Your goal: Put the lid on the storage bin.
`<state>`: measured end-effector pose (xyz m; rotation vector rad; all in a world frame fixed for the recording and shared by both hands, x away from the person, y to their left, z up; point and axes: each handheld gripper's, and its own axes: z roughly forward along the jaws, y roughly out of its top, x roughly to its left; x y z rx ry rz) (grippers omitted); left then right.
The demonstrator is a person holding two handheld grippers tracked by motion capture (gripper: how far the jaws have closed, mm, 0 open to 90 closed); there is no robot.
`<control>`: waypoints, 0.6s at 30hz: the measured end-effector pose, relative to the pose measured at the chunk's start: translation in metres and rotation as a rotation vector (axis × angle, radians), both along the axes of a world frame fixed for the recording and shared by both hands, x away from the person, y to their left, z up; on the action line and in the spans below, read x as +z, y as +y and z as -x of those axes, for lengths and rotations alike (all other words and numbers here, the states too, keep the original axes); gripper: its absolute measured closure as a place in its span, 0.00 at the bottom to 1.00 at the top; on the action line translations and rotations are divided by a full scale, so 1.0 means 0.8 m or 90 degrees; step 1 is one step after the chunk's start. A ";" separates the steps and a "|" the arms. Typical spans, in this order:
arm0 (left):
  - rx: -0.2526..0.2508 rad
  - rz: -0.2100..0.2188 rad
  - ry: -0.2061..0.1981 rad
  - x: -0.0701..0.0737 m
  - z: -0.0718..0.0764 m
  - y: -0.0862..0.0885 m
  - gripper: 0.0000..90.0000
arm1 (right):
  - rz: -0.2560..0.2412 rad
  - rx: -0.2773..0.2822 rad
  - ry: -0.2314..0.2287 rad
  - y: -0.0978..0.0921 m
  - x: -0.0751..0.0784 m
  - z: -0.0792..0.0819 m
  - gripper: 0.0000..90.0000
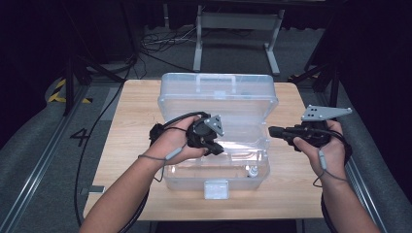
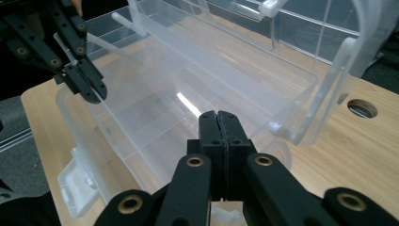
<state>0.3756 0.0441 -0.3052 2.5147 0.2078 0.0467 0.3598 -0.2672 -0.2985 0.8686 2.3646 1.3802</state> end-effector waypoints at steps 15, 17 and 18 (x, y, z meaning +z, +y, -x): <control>0.024 0.009 -0.010 -0.019 0.026 0.000 0.95 | -0.026 -0.029 0.005 -0.009 -0.003 -0.005 1.00; 0.033 0.018 -0.016 -0.021 0.028 0.001 0.94 | -0.028 -0.026 0.008 -0.008 -0.006 -0.005 1.00; 0.037 0.022 -0.016 -0.022 0.029 0.003 0.94 | -0.025 -0.028 0.006 -0.008 -0.007 -0.004 1.00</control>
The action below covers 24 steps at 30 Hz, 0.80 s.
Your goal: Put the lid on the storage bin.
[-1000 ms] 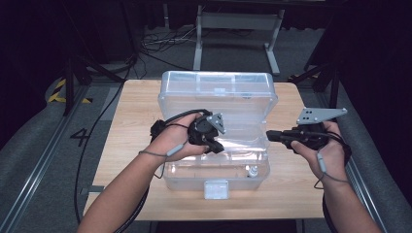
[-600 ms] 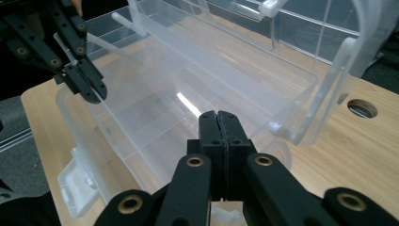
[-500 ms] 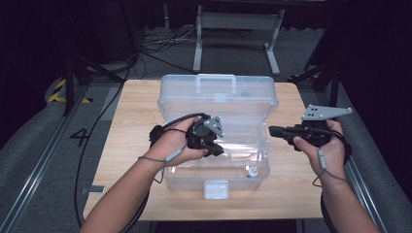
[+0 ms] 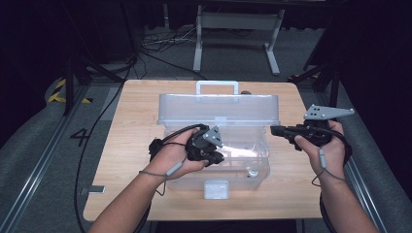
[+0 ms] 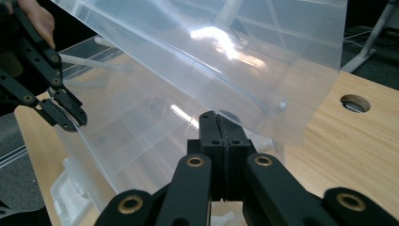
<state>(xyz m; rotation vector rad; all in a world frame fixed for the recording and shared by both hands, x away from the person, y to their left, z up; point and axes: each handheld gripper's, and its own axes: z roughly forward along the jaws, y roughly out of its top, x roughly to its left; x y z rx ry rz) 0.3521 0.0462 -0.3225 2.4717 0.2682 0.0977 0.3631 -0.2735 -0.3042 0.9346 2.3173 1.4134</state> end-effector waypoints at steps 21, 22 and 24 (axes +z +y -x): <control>0.061 0.098 -0.030 0.022 0.012 0.046 0.90 | 0.004 0.005 -0.013 0.002 -0.001 0.006 1.00; 0.061 0.098 -0.030 0.022 0.012 0.046 0.90 | 0.004 0.005 -0.013 0.002 -0.001 0.006 1.00; 0.076 0.108 -0.025 0.025 0.015 0.061 0.91 | 0.002 0.006 -0.014 0.001 -0.002 0.006 1.00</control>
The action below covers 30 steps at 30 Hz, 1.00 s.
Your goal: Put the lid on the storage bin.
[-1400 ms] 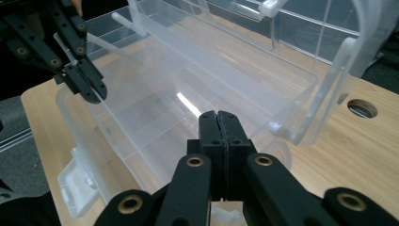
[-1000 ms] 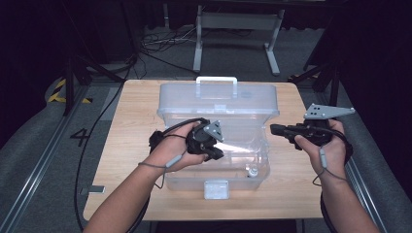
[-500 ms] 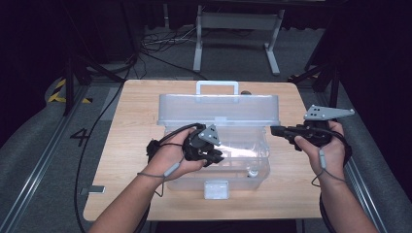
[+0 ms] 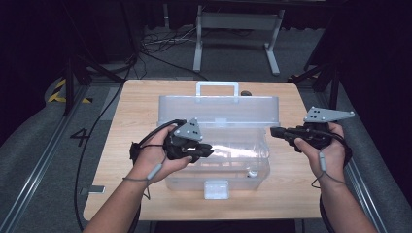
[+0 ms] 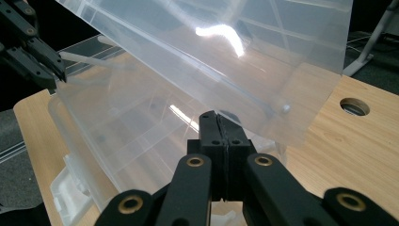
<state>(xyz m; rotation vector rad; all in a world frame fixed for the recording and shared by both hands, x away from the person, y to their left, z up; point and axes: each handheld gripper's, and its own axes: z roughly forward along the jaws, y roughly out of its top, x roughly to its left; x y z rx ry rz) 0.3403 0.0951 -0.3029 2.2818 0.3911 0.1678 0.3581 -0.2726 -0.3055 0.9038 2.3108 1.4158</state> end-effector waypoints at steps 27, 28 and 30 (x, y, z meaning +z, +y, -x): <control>0.199 0.107 0.028 -0.012 0.013 0.114 0.95 | -0.003 0.018 0.000 -0.006 -0.013 0.013 1.00; 0.203 0.113 0.032 -0.014 0.013 0.117 0.95 | -0.004 0.019 -0.001 -0.006 -0.013 0.014 1.00; 0.218 0.116 0.038 -0.017 0.014 0.122 0.95 | -0.002 0.022 -0.003 -0.007 -0.015 0.015 1.00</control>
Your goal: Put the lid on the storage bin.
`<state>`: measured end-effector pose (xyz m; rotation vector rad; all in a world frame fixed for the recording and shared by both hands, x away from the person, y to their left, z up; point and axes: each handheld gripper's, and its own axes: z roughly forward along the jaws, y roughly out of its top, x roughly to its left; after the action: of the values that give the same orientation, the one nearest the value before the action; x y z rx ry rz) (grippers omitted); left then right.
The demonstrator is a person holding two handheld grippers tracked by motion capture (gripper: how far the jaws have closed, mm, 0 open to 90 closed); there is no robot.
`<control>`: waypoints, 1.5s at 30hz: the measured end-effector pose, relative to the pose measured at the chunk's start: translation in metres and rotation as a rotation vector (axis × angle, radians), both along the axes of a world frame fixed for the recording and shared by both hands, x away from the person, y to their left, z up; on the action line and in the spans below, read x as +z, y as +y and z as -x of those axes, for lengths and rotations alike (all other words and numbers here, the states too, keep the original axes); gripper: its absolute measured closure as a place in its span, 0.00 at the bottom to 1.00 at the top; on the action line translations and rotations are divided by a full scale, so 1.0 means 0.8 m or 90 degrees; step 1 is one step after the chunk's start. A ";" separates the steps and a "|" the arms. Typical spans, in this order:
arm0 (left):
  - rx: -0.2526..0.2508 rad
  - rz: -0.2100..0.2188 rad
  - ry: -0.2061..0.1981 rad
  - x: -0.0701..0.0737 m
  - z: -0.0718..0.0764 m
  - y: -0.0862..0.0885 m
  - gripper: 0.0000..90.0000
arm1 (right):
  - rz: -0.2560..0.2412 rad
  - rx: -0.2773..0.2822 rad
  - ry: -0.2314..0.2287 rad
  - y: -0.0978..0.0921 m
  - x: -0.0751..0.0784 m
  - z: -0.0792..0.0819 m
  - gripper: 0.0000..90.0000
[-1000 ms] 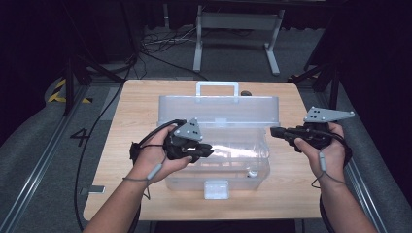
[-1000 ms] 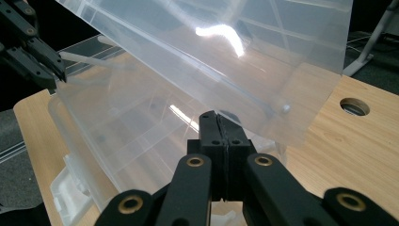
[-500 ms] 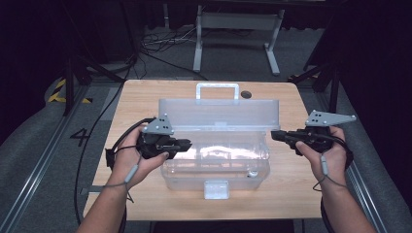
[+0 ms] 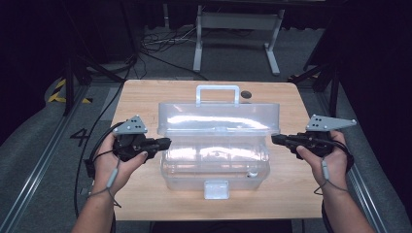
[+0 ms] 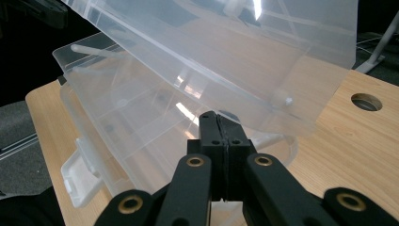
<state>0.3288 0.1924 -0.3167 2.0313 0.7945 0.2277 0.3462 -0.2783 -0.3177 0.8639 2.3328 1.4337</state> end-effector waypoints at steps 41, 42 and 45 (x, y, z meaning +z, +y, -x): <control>0.017 -0.034 0.049 -0.023 0.012 0.009 0.95 | 0.031 0.027 0.026 -0.003 -0.032 0.023 1.00; 0.017 -0.034 0.049 -0.023 0.012 0.009 0.95 | 0.033 0.029 0.030 -0.004 -0.033 0.023 1.00; 0.013 -0.045 0.054 -0.025 0.013 0.009 0.95 | 0.039 0.032 0.039 -0.004 -0.035 0.025 1.00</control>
<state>0.3185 0.1996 -0.3370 2.1125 0.8706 0.1838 0.3259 -0.2819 -0.3455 0.8498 2.4468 1.3657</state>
